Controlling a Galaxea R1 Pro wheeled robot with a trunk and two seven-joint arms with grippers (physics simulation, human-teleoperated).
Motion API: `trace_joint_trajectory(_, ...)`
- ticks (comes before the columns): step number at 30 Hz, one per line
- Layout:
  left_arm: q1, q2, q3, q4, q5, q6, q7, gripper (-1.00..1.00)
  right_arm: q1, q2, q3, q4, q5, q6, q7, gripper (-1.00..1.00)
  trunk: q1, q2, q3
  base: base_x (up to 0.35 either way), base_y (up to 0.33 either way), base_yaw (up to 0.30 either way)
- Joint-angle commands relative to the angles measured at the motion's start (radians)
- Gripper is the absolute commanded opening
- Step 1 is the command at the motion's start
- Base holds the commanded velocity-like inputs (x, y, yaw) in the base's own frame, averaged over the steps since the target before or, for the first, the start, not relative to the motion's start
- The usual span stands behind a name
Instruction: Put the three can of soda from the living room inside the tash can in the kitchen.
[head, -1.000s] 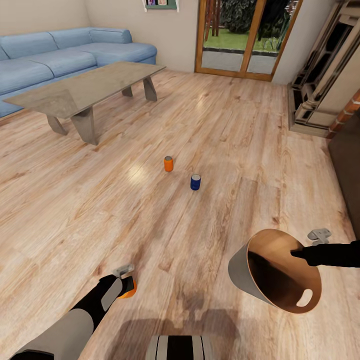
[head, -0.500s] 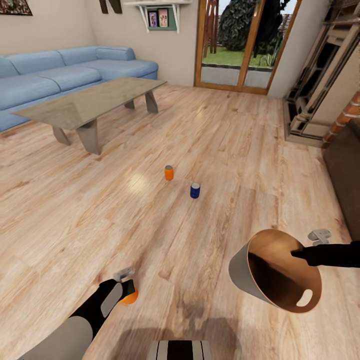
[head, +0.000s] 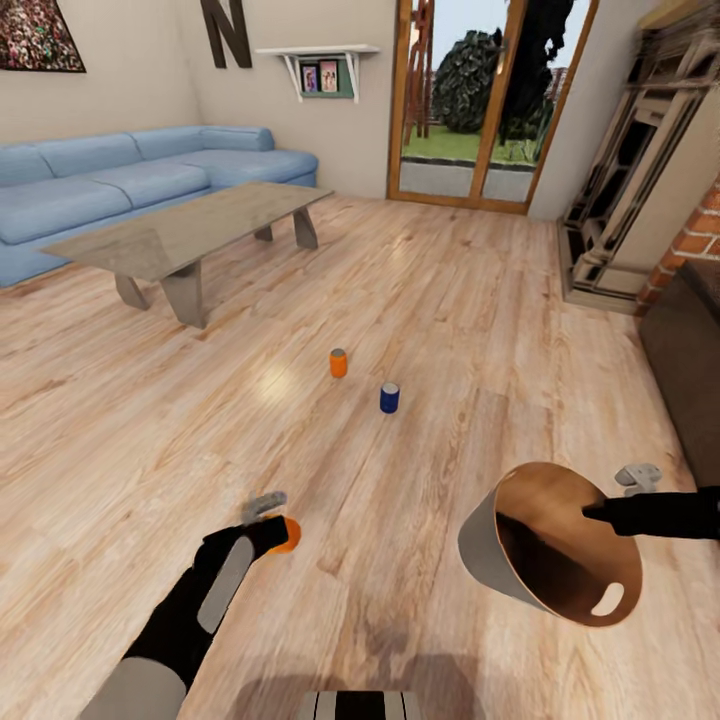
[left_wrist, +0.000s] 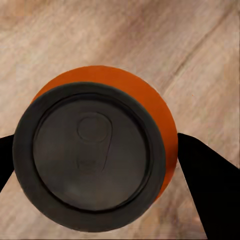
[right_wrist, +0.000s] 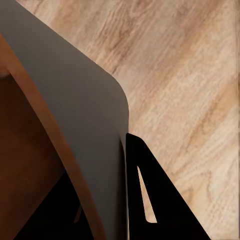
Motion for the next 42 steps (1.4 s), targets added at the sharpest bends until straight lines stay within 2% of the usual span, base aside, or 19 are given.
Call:
trace_joint_trajectory(1,0.020,-0.036,-0.008,-0.170,-0.003,0.078,0.057,-1.00,-0.004,0.010,0.002,0.029,-0.022,0.009,-0.004,-1.00,0.000,0.000,0.004,0.000,0.000,0.000)
trace_joint_trajectory(2,0.027,-0.058,-0.031,-0.263,-0.002,0.115,0.090,-1.00,-0.014,0.029,0.002,0.054,-0.016,0.009,-0.025,-1.00,-0.001,0.001,0.008,0.000,0.000,0.000)
trace_joint_trajectory(3,0.029,-0.067,-0.049,-0.302,-0.001,0.131,0.104,-1.00,-0.023,0.041,0.003,0.068,-0.012,0.009,-0.040,-1.00,-0.001,0.001,0.012,0.000,0.000,0.000)
trace_joint_trajectory(4,0.030,-0.083,-0.096,-0.368,0.000,0.154,0.129,-1.00,-0.043,0.067,0.003,0.100,-0.004,0.009,-0.077,-1.00,-0.002,0.001,0.016,0.000,0.000,0.000)
trace_joint_trajectory(5,0.030,-0.090,-0.121,-0.396,0.001,0.163,0.140,-1.00,-0.055,0.080,0.003,0.118,0.001,0.009,-0.098,-1.00,-0.002,0.001,0.019,0.000,0.000,0.000)
trace_joint_trajectory(6,0.028,-0.106,-0.183,-0.460,0.015,0.180,0.166,-1.00,-0.089,0.118,0.003,0.180,0.013,0.009,-0.157,-1.00,-0.003,0.001,0.023,0.000,0.000,0.000)
trace_joint_trajectory(7,0.026,-0.110,-0.199,-0.477,0.026,0.184,0.173,-1.00,-0.099,0.131,0.004,0.199,0.016,0.009,-0.175,-1.00,-0.003,0.002,0.027,0.000,0.000,0.000)
trace_joint_trajectory(9,0.002,-0.119,-0.242,-0.533,0.080,0.197,0.200,-1.00,-0.128,0.181,0.005,0.256,0.025,0.009,-0.242,-1.00,-0.004,0.002,0.035,0.000,0.000,0.000)
trace_joint_trajectory(13,-0.028,-0.125,-0.279,-0.570,0.122,0.223,0.246,-1.00,-0.148,0.229,0.005,0.307,0.036,0.009,-0.332,-1.00,-0.006,0.003,0.050,0.000,0.000,0.000)
trace_joint_trajectory(15,-0.052,-0.127,-0.335,-0.579,0.152,0.233,0.261,-1.00,-0.164,0.287,0.005,0.354,0.040,0.009,-0.393,-1.00,-0.007,0.004,0.058,0.000,0.000,0.000)
trace_joint_trajectory(16,-0.058,-0.127,-0.346,-0.580,0.161,0.235,0.263,-1.00,-0.166,0.299,0.005,0.362,0.040,0.009,-0.407,-1.00,-0.007,0.004,0.062,0.000,0.000,0.000)
trace_joint_trajectory(18,-0.077,-0.128,-0.389,-0.583,0.219,0.242,0.267,-1.00,-0.172,0.344,0.005,0.389,0.041,0.009,-0.486,-1.00,-0.008,0.004,0.070,0.000,0.000,0.000)
trace_joint_trajectory(19,-0.082,-0.128,-0.407,-0.582,0.254,0.245,0.267,-1.00,-0.173,0.355,0.005,0.394,0.041,0.009,-0.508,-1.00,-0.008,0.005,0.074,0.000,0.000,0.000)
trace_joint_trajectory(22,-0.113,-0.126,-0.444,-0.572,0.361,0.260,0.269,-1.00,-0.174,0.379,0.005,0.400,0.040,0.009,-0.535,-1.00,-0.010,0.005,0.085,0.000,0.000,0.000)
trace_joint_trajectory(25,-0.133,-0.124,-0.469,-0.560,0.437,0.284,0.269,-1.00,-0.174,0.401,0.005,0.401,0.040,0.009,-0.545,-1.00,-0.011,0.006,0.097,0.000,0.000,0.000)
trace_joint_trajectory(30,-0.155,-0.118,-0.475,-0.551,0.580,0.358,0.269,-1.00,-0.174,0.434,0.006,0.402,0.042,0.009,-0.552,-1.00,-0.013,0.007,0.116,0.000,0.000,0.000)
trace_joint_trajectory(32,-0.158,-0.117,-0.475,-0.535,0.603,0.371,0.268,-1.00,-0.174,0.439,0.014,0.402,0.042,0.009,-0.552,-1.00,-0.014,0.008,0.124,0.000,0.000,0.000)
trace_joint_trajectory(36,-0.166,-0.120,-0.479,-0.459,0.618,0.379,0.261,-1.00,-0.173,0.441,0.056,0.402,0.043,0.009,-0.553,-1.00,-0.016,0.008,0.139,0.000,0.000,0.000)
trace_joint_trajectory(42,-0.198,-0.124,-0.485,-0.260,0.615,0.379,0.260,-1.00,-0.169,0.442,0.075,0.373,0.038,0.009,-0.547,-1.00,-0.019,0.010,0.162,0.000,0.000,0.000)
